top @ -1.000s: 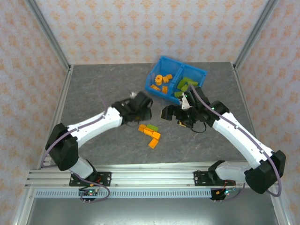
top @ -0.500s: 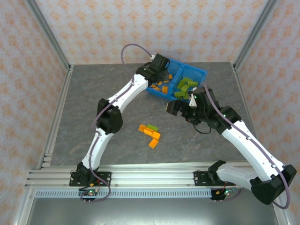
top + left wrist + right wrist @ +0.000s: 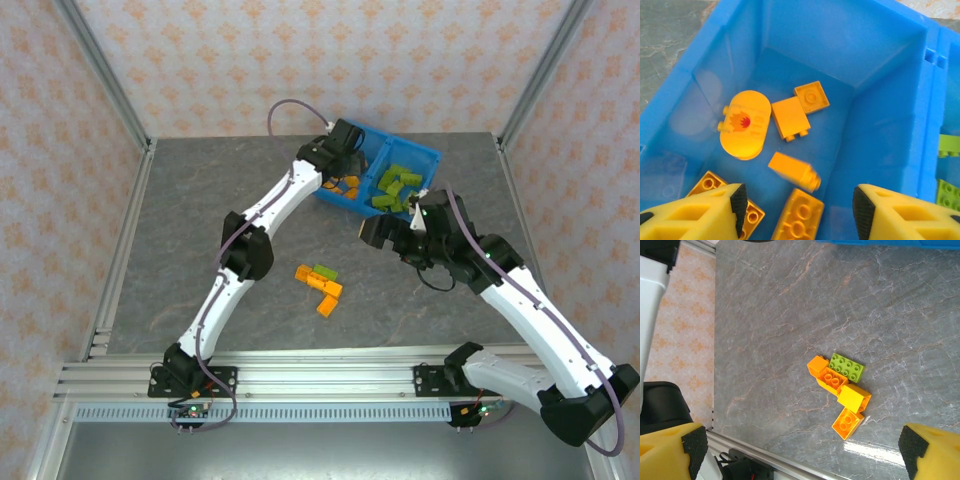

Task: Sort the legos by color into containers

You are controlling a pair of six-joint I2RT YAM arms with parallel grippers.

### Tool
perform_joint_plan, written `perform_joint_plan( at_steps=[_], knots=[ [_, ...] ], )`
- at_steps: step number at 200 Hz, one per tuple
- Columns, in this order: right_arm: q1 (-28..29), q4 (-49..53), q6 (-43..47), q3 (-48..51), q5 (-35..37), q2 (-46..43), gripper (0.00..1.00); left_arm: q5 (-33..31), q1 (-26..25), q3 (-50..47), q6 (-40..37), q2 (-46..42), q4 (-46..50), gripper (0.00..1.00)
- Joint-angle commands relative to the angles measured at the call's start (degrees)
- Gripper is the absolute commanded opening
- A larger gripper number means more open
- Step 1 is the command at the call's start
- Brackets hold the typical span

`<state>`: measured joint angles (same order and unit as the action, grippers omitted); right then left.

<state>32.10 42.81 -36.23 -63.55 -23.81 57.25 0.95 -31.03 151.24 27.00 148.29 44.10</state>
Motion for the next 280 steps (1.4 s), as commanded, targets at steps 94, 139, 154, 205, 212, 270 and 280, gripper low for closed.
perform_joint_plan(
  at_steps=[94,139,154,205,212,270,280],
  knots=[
    [8.8,-3.6,-8.0,9.3,1.6,9.8,1.0,14.9,-0.3,-76.5,-28.1,-82.8,-9.2,0.98],
    [19.9,-9.1,-16.2,10.8,4.3,19.7,1.0,28.9,-0.4,-95.1,-63.5,-107.2,2.9,1.0],
    [21.5,-11.6,-17.9,10.4,4.4,24.2,1.0,30.8,-0.4,-100.9,-68.4,-112.6,3.3,1.0],
    [24.2,-6.1,-20.5,2.6,10.1,37.6,0.88,38.2,-0.4,-109.7,-67.9,-118.0,-2.0,1.0],
    [24.2,-5.6,-20.7,2.0,10.6,38.6,0.85,38.2,-0.4,-109.8,-68.3,-117.5,-1.8,1.0],
    [24.6,-6.2,-21.2,0.6,10.9,44.4,0.66,39.6,-0.4,-111.6,-69.8,-117.8,-3.2,1.0],
    [24.6,-5.8,-21.3,0.7,11.6,44.4,0.62,40.3,-0.4,-112.2,-69.3,-118.0,-4.1,1.0]
  ],
)
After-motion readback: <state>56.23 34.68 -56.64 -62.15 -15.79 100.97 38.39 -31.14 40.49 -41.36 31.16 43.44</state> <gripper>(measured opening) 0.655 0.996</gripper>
